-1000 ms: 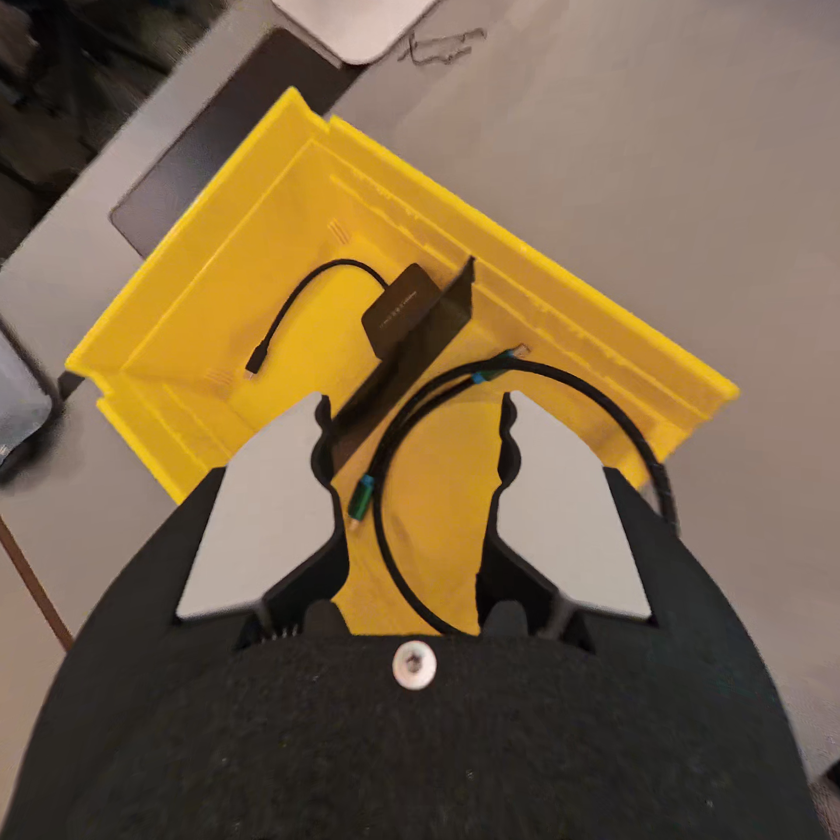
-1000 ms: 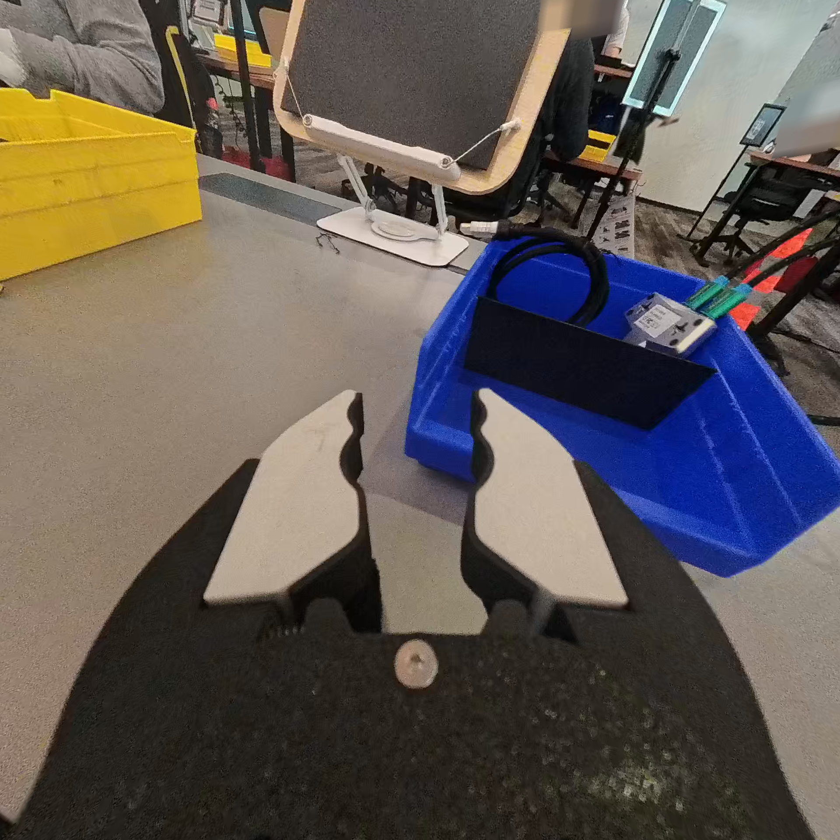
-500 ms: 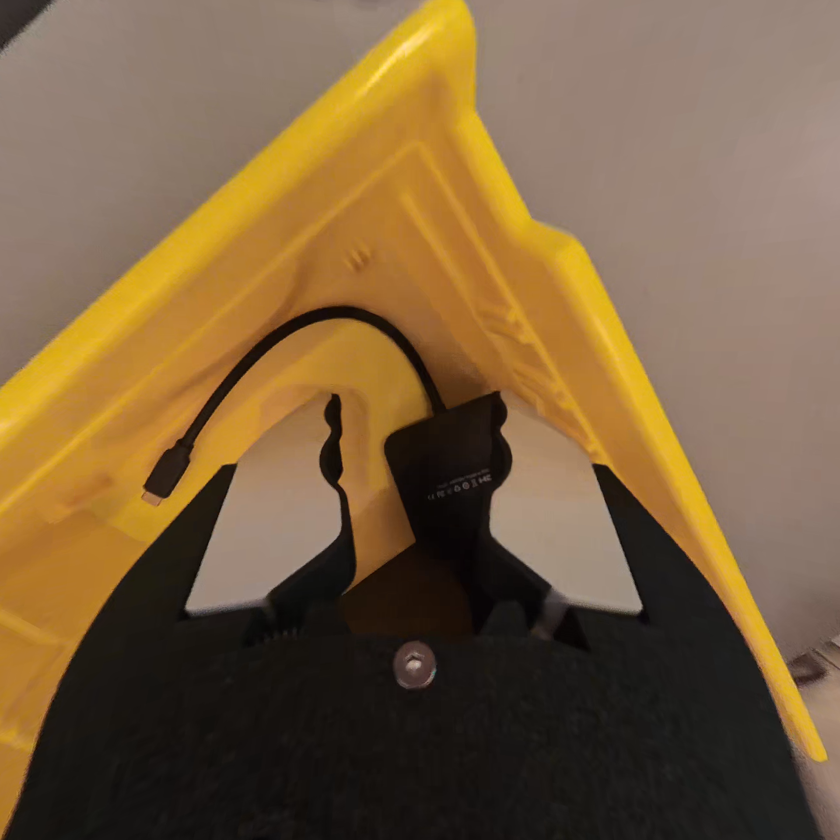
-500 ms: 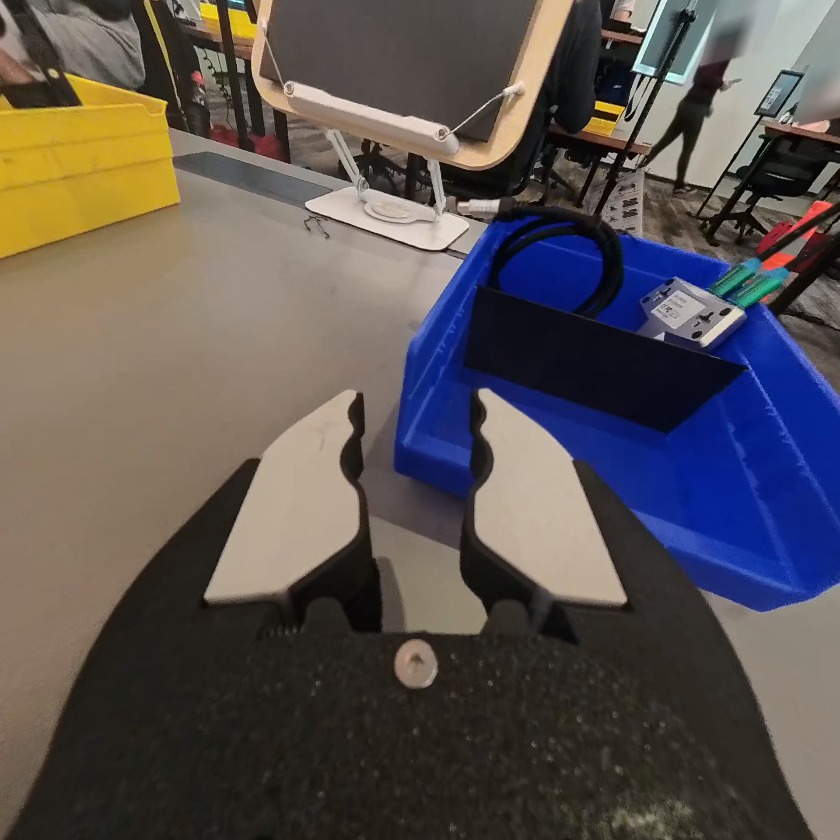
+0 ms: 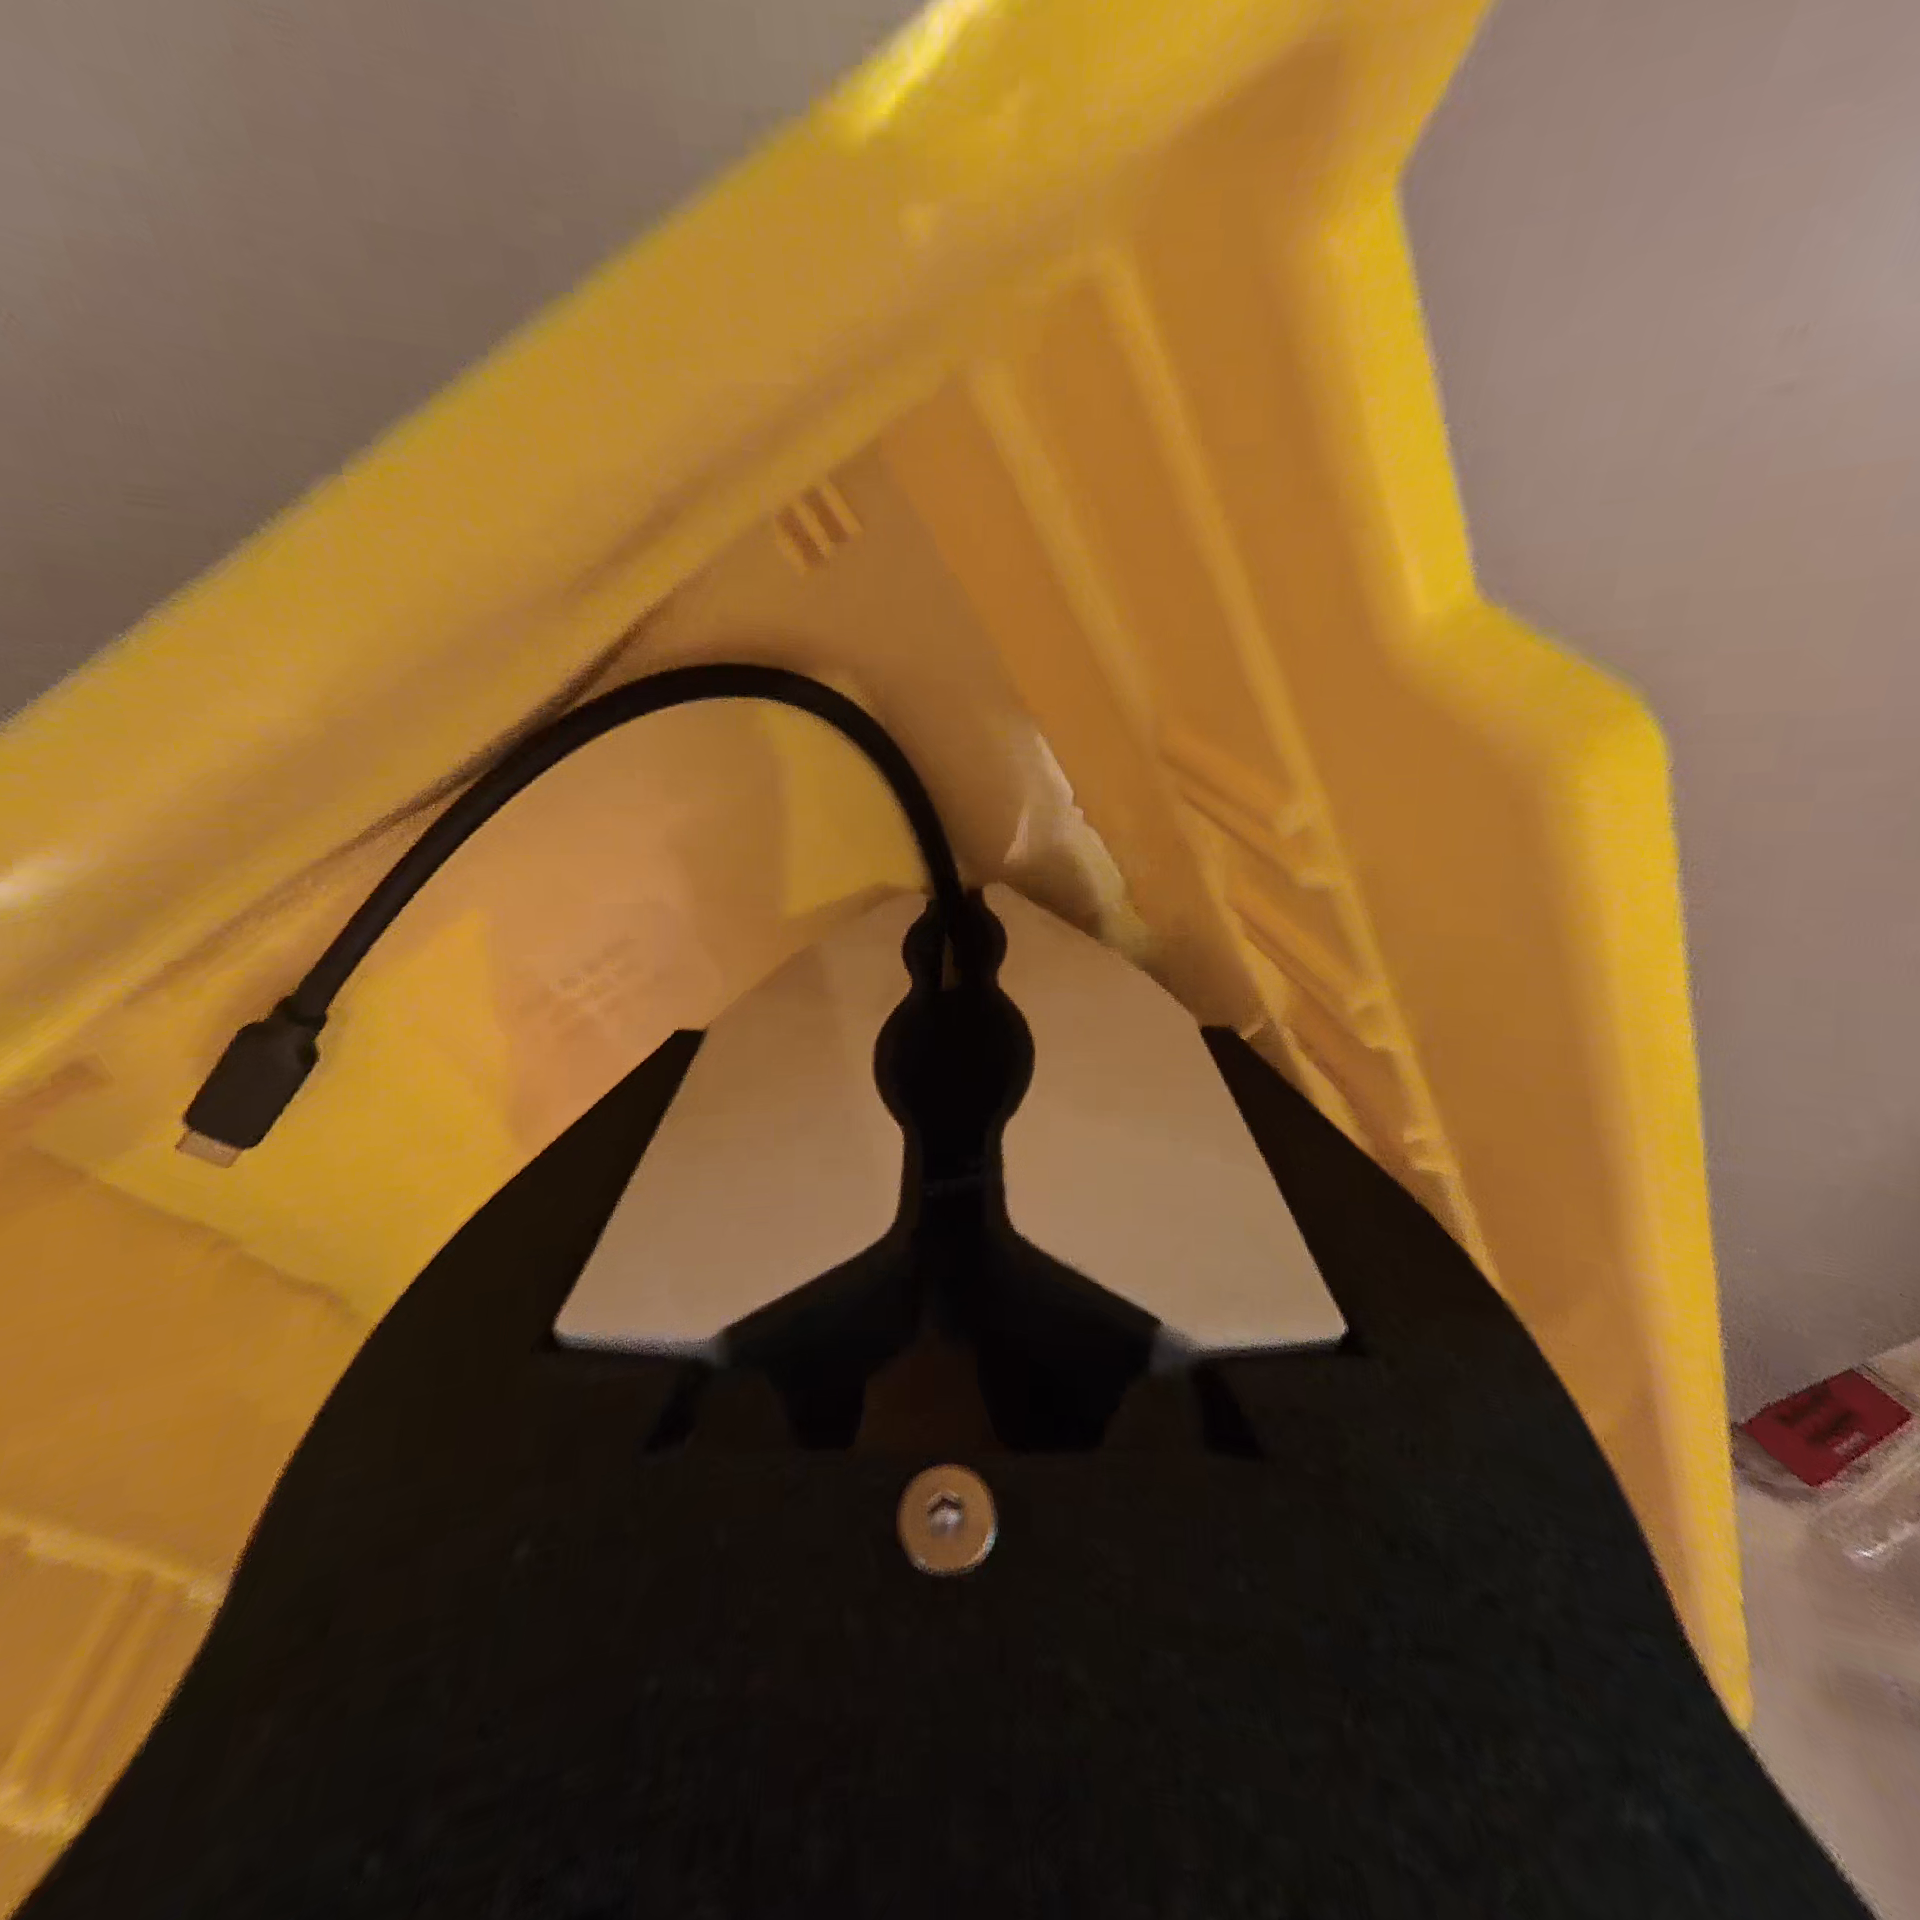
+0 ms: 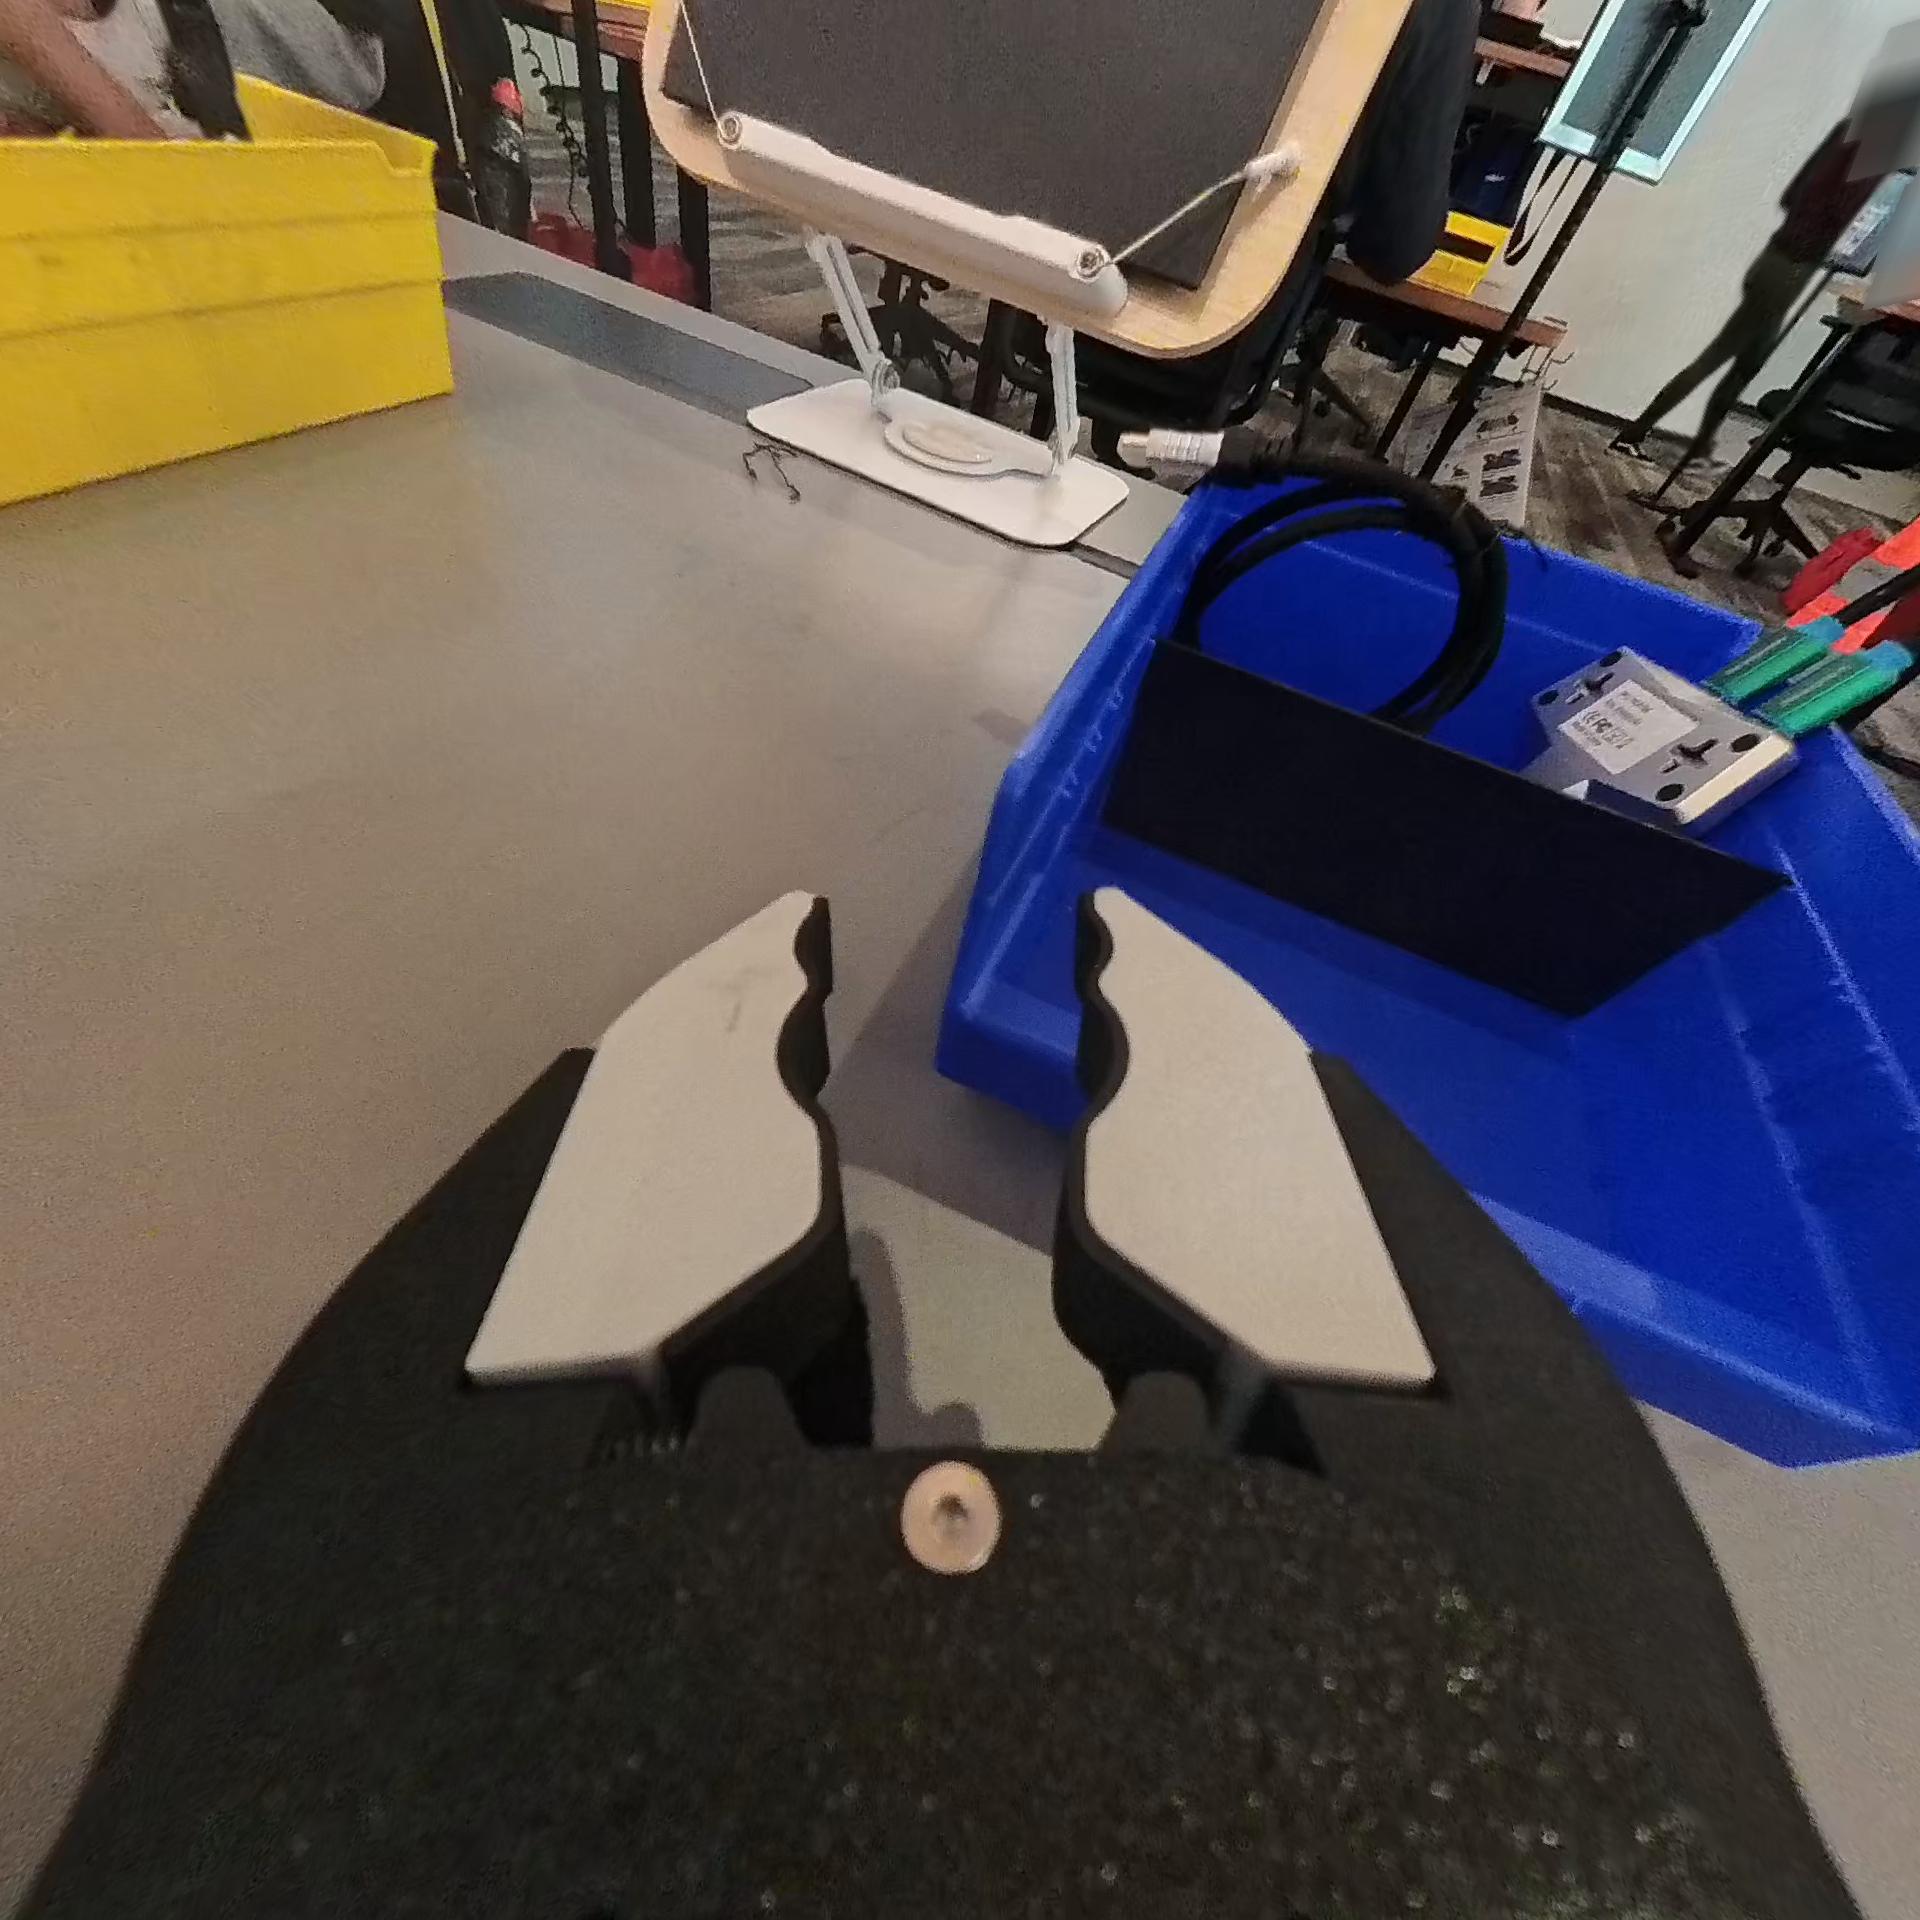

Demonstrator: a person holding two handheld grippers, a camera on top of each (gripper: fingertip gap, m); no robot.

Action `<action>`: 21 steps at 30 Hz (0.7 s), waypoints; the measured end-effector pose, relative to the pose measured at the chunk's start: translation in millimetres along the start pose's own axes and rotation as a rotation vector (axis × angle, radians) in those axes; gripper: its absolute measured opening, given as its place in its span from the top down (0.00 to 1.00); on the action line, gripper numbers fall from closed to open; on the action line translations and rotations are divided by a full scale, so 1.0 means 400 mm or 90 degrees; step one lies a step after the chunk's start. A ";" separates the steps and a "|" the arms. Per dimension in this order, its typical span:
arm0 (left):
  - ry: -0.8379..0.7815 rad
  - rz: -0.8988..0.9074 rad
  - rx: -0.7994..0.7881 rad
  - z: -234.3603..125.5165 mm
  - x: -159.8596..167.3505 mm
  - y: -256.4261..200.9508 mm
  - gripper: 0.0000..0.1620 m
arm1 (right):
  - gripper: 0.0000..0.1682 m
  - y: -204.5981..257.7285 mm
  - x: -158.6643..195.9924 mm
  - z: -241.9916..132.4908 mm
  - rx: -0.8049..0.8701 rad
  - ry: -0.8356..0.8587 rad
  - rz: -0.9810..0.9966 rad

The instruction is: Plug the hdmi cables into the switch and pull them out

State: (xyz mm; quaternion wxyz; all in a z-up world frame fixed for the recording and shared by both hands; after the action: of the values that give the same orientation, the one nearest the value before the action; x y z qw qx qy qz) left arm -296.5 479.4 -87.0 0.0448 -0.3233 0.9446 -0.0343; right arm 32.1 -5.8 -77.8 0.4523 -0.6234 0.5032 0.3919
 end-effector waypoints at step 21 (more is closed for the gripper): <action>-0.592 0.127 0.340 -0.588 0.223 -0.251 0.98 | 0.71 0.077 -0.065 0.009 -0.114 -0.047 -0.050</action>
State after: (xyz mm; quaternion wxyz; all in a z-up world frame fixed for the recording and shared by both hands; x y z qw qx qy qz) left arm -330.8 353.7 150.6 0.5414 -0.1907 0.8097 -0.1219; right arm -3.1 2.0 -59.4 0.4277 -0.6657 0.4243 0.4403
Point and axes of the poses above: each gripper's, where its closed fingertips meet, z out along the fingers, x out of its underside, y = z × x across the jaws, the point moved 10 cm from there along -z, back along the fingers, and after that the axes turned 5 degrees about -x, right-handed, at the moved point
